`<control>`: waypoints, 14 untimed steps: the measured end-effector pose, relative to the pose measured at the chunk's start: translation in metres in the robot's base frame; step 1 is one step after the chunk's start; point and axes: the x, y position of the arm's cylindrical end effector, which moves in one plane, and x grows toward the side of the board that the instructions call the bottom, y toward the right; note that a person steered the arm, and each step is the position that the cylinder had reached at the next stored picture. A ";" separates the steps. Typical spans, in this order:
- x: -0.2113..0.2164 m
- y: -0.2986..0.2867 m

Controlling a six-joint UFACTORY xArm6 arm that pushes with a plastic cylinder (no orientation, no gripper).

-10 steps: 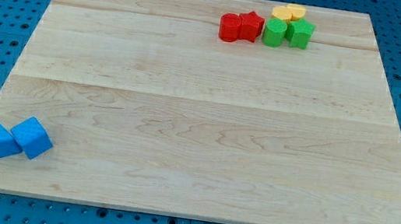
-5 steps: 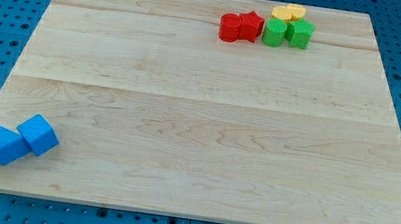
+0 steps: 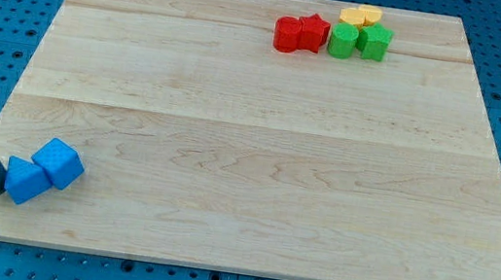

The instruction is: Separate blue triangle from the blue cube

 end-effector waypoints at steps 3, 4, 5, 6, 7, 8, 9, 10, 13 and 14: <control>-0.007 0.064; -0.011 0.065; -0.023 0.068; -0.032 0.120; -0.015 0.155; -0.014 0.200; -0.016 0.267; -0.016 0.357; 0.045 0.314; 0.036 0.193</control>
